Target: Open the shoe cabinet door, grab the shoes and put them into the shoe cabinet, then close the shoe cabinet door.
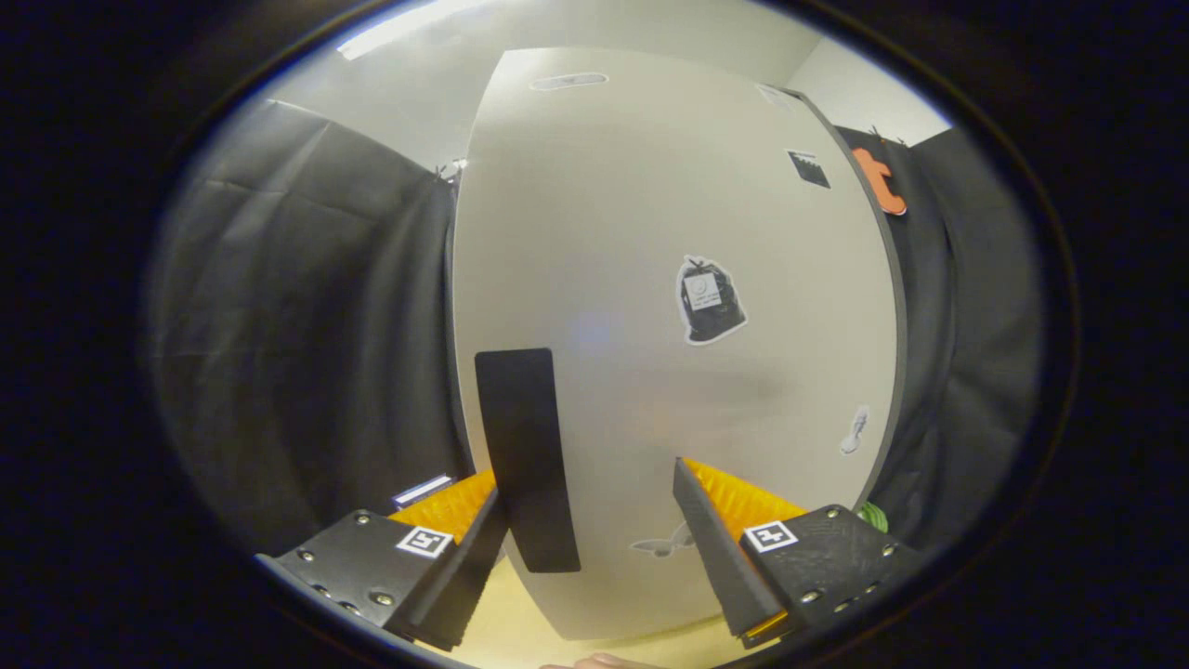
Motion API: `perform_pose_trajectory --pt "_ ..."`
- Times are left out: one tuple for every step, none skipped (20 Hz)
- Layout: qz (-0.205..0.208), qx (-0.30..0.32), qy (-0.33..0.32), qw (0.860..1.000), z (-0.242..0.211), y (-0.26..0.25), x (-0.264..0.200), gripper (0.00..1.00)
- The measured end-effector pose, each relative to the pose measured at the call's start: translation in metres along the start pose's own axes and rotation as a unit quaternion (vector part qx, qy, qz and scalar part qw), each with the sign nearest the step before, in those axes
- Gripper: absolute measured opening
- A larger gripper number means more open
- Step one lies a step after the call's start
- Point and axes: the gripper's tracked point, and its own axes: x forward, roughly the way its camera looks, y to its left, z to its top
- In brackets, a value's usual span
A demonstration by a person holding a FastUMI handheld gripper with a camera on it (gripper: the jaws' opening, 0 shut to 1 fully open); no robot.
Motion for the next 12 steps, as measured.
perform_pose_trajectory --pt "-0.003 0.000 0.000 1.000 0.000 0.001 0.005 0.98" --pt "-0.005 0.000 0.000 1.000 0.001 0.002 0.010 0.98" --pt "-0.008 0.000 0.000 1.000 0.001 0.003 0.015 0.98" --pt "-0.011 0.000 -0.001 1.000 0.000 0.003 0.015 0.98" --pt "-0.014 -0.001 -0.001 1.000 -0.001 0.003 0.018 0.98" --pt "-0.016 -0.002 -0.002 1.000 -0.001 0.003 0.022 0.98" --pt "-0.019 -0.002 -0.003 1.000 -0.002 0.003 0.028 0.98" --pt "-0.023 -0.002 -0.003 1.000 -0.002 0.003 0.032 0.98" --pt "-0.027 -0.004 -0.005 1.000 -0.002 0.003 0.033 0.98" --pt "-0.033 -0.005 -0.007 0.999 -0.002 0.003 0.036 0.98" --pt "-0.038 -0.005 -0.008 0.999 -0.002 0.003 0.038 0.98" --pt "-0.042 -0.005 -0.010 0.999 -0.001 0.003 0.040 0.98"
